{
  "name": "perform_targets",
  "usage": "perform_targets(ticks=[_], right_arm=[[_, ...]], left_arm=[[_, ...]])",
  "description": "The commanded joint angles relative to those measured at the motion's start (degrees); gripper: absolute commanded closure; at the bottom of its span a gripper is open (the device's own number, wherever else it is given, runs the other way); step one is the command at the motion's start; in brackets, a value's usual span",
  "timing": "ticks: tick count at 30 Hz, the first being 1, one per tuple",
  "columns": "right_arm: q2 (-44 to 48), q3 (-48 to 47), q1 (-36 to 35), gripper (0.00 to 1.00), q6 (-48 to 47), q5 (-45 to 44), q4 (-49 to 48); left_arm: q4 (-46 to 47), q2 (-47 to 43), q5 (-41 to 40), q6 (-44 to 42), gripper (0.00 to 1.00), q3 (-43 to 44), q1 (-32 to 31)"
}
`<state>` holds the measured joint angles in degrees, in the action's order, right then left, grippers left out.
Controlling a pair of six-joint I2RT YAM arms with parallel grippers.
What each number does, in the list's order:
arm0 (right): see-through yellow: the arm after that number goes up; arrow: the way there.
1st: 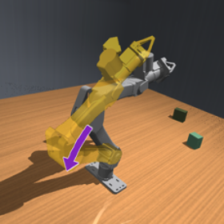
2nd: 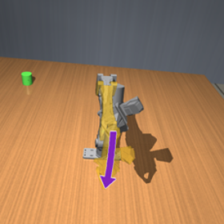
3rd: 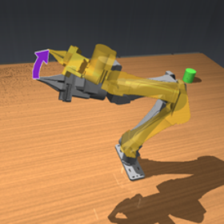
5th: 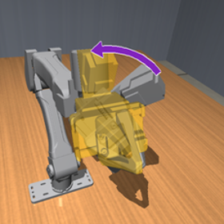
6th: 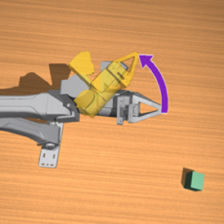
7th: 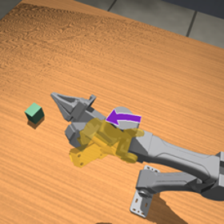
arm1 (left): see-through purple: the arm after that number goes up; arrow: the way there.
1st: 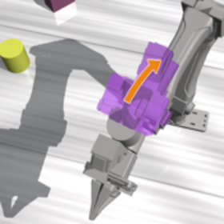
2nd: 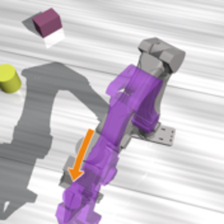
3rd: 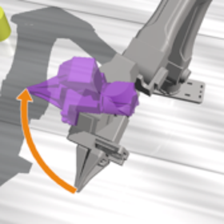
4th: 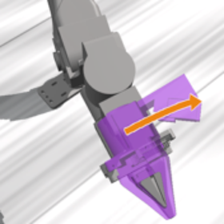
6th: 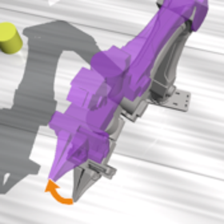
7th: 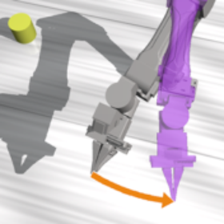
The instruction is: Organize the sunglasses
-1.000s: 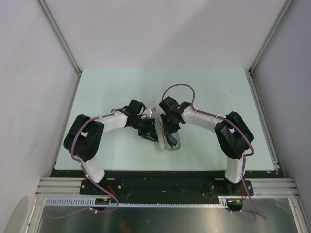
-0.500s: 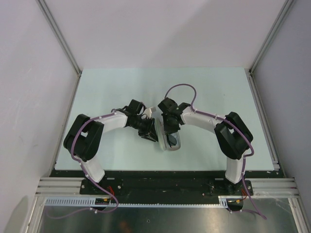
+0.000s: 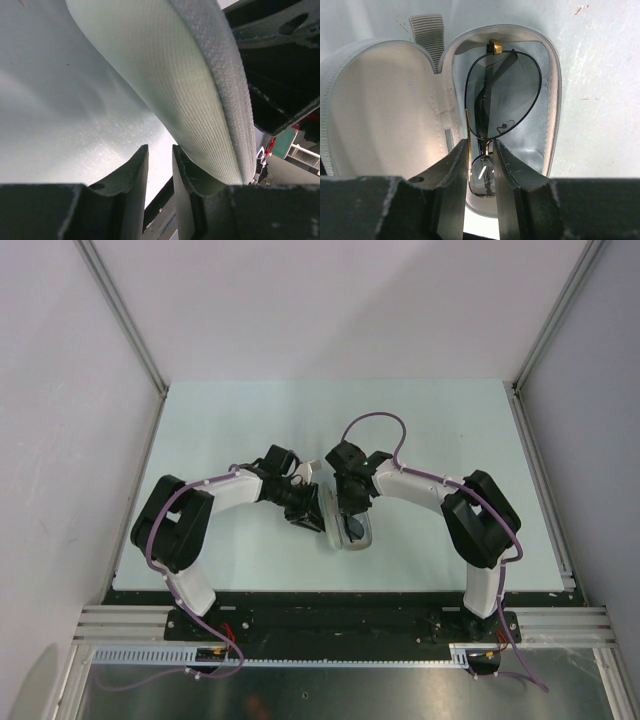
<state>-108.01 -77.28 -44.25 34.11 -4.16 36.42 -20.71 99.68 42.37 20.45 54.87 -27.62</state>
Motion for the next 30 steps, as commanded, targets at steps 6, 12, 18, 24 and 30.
perform_targets(ticks=[6,12,18,24,30], right_arm=[[1.3,-0.1,0.6,0.64,-4.2,-3.4,3.7],[4.6,-0.1,0.8,0.56,-3.9,-2.3,1.4],[9.0,-0.1,2.1,0.53,-2.9,-0.2,1.3],[13.8,-0.1,4.9,0.53,-2.4,0.6,2.4],[16.9,-0.1,7.3,0.54,-3.0,0.6,3.0]], left_arm=[[0.2,-1.1,1.2,-1.8,0.69,1.7,-0.4],[0.3,-1.2,1.1,-1.6,0.69,1.6,-0.4],[0.1,-2.2,1.3,-1.2,0.69,2.3,-0.4],[0.1,-4.3,1.8,-0.1,0.69,3.8,-0.4],[0.1,-5.8,3.0,0.9,0.69,5.9,-0.7]])
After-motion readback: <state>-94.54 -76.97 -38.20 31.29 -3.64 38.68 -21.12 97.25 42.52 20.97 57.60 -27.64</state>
